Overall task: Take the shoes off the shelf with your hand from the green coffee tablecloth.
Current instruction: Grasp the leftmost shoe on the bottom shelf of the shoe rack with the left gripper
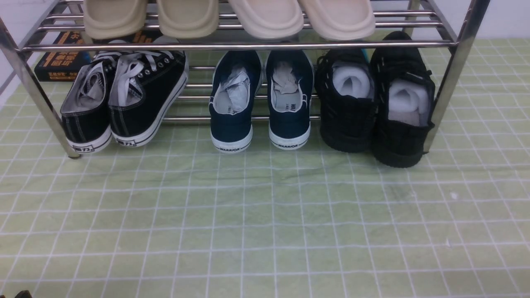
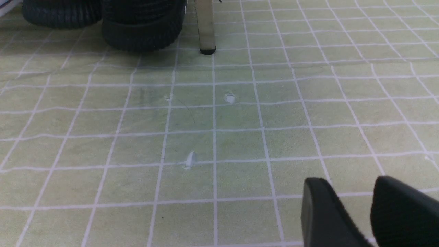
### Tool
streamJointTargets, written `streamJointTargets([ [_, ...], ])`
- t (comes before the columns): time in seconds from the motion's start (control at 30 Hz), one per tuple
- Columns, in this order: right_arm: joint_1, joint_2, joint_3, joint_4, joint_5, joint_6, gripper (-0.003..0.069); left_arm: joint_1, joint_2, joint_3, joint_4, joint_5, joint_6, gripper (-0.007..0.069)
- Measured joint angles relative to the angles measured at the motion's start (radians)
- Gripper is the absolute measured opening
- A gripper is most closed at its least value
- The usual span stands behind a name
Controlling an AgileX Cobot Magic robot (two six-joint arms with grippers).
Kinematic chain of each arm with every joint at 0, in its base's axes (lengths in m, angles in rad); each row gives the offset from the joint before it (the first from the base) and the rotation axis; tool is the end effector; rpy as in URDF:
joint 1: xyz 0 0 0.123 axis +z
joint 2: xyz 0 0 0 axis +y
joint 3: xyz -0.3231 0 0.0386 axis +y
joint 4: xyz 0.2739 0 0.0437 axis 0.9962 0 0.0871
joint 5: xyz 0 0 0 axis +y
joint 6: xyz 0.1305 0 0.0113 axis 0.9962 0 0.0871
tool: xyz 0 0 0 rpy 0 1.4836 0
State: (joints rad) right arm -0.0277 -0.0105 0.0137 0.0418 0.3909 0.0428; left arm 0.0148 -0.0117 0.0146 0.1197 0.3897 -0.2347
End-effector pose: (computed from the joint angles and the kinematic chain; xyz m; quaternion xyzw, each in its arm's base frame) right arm 0.0754 0.0000 0.1614 0.0393 0.8058 0.0223 0.5904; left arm 0.0753 0.0071 0.1616 -0.0692 0.8026 -0.0140 0.5923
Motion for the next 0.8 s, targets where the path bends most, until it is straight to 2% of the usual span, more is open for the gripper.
streamJointTargets([
  [0.27,0.0,0.0,0.0,0.0,0.0,0.0,0.0239,0.0,0.0,0.0,-0.015,-0.001,-0.025,0.0242],
  [0.37,0.0,0.0,0.0,0.0,0.0,0.0,0.0239,0.0,0.0,0.003,-0.189,-0.02,-0.185,0.0242],
  [0.4,0.0,0.0,0.0,0.0,0.0,0.0,0.0239,0.0,0.0,0.003,-0.205,-0.021,-0.199,0.0242],
  [0.43,0.0,0.0,0.0,0.0,0.0,0.0,0.0239,0.0,0.0,0.007,-0.318,-0.031,-0.297,0.0242],
  [0.53,0.0,0.0,0.0,0.0,0.0,0.0,0.0239,0.0,0.0,0.012,-0.505,-0.051,-0.473,0.0242],
  [0.67,0.0,0.0,0.0,0.0,0.0,0.0,0.0239,0.0,0.0,0.012,-0.573,-0.06,-0.557,0.0242],
  [0.8,0.0,0.0,0.0,0.0,0.0,0.0,0.0239,0.0,0.0,0.012,-0.589,-0.092,-0.573,0.0242],
])
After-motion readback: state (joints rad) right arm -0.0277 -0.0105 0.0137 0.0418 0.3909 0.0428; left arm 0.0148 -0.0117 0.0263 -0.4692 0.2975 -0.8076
